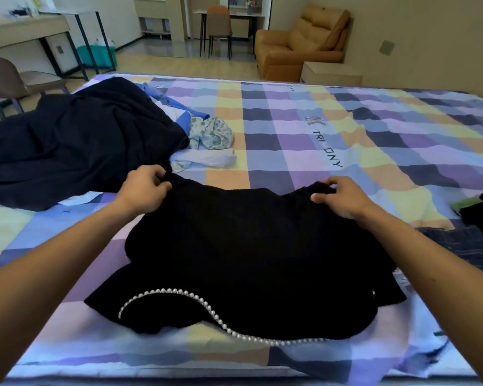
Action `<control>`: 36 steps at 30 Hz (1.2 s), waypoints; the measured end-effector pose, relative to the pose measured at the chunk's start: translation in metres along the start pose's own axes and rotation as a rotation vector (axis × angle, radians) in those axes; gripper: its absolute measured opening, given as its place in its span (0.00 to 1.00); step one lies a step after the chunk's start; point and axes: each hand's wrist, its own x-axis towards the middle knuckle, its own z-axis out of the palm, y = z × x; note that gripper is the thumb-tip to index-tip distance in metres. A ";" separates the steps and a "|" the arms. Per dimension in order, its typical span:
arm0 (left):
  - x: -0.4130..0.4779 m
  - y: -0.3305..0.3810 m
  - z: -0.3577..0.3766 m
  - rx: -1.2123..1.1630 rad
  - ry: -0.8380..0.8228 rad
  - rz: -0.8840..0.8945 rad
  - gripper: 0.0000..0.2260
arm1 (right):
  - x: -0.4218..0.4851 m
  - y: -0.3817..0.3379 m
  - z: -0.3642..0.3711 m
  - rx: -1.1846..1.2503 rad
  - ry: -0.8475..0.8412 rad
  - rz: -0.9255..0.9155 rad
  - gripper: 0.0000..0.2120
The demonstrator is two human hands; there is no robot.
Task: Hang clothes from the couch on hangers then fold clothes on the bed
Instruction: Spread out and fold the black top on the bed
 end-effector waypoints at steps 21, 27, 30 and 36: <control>-0.080 0.006 0.069 0.506 -0.379 0.456 0.53 | -0.065 0.021 -0.030 0.132 -0.206 0.232 0.58; -0.084 0.011 0.064 0.459 -0.410 0.442 0.57 | -0.071 -0.025 -0.048 0.172 -0.205 0.237 0.51; -0.098 0.010 0.058 0.314 -0.398 0.443 0.55 | -0.074 -0.085 -0.057 0.062 -0.192 0.164 0.51; -0.114 0.002 0.032 -0.838 -0.214 0.026 0.29 | -0.112 -0.223 -0.048 0.054 -0.324 -0.192 0.49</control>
